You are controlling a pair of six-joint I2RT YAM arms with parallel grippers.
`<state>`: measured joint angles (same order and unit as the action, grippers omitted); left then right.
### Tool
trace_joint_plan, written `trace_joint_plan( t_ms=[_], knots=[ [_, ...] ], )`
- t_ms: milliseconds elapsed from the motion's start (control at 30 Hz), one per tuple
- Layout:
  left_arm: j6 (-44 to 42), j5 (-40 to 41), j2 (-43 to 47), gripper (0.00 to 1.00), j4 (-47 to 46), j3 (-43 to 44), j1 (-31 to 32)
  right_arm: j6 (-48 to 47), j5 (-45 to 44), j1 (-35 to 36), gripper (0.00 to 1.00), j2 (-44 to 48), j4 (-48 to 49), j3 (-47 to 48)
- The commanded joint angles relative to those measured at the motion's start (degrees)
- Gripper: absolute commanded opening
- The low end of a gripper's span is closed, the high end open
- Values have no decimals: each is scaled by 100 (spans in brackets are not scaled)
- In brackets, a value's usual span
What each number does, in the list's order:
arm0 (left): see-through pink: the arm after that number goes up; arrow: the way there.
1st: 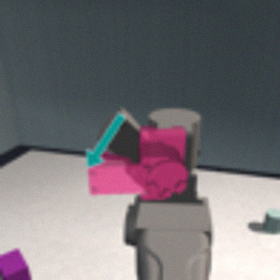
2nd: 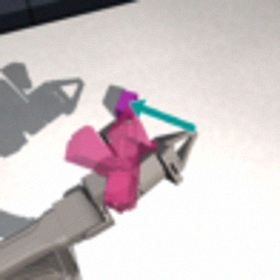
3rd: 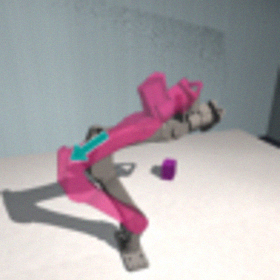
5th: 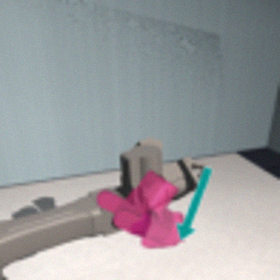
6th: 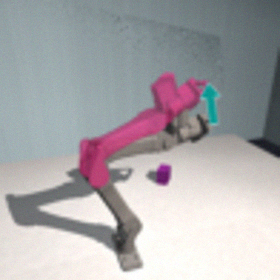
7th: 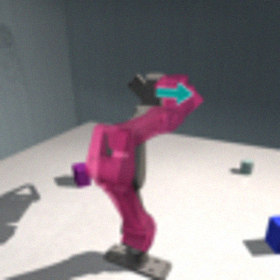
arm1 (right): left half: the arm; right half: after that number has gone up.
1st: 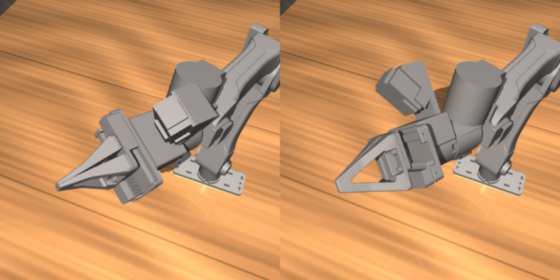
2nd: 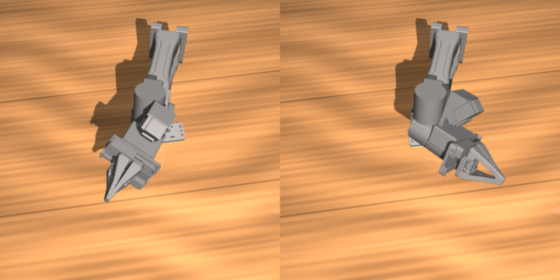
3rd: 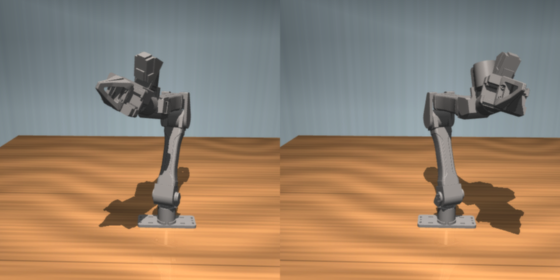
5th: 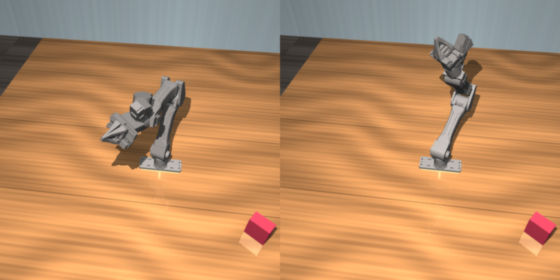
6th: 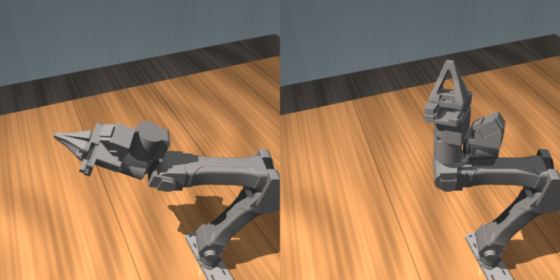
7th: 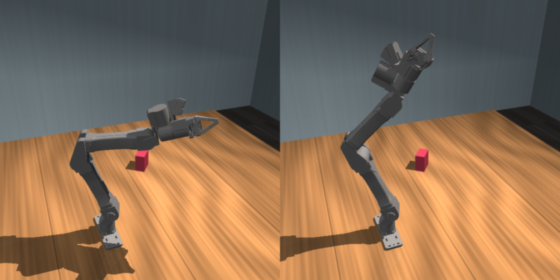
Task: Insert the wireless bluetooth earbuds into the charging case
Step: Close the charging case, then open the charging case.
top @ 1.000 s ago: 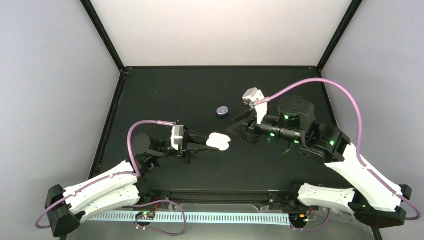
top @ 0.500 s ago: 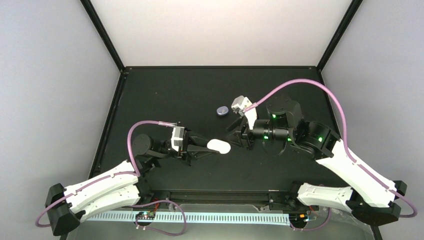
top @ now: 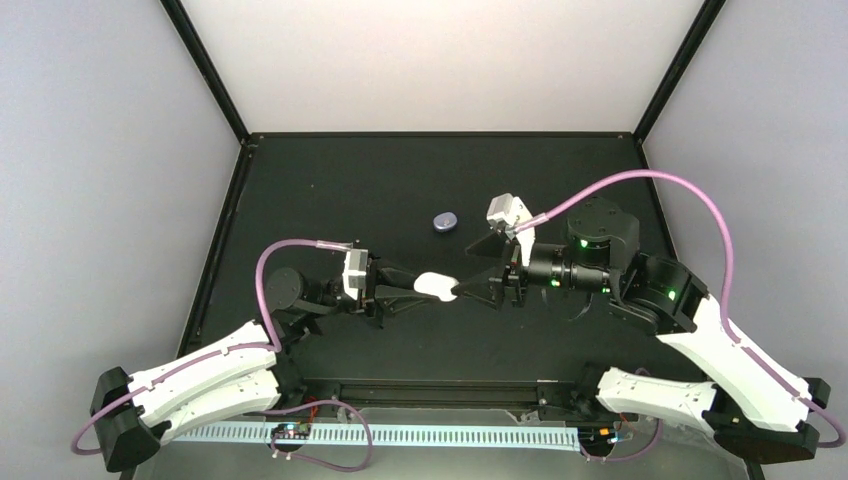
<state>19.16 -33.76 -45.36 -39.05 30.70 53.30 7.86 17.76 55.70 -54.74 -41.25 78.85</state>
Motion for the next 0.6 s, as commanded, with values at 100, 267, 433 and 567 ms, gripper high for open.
trace_joint_plan(
  t_ms=[100,267,433,567],
  knots=[
    [10,495,69,2,-10,41,-38,56,629,36,86,39,257,-110],
    [27,447,72,2,-19,79,-39,-31,202,37,93,-180,-96,-15],
    [52,279,54,2,-65,112,-39,77,-334,37,93,-191,-25,-70],
    [38,119,46,2,-102,111,-43,143,-628,33,93,-235,-36,-47]
  ],
)
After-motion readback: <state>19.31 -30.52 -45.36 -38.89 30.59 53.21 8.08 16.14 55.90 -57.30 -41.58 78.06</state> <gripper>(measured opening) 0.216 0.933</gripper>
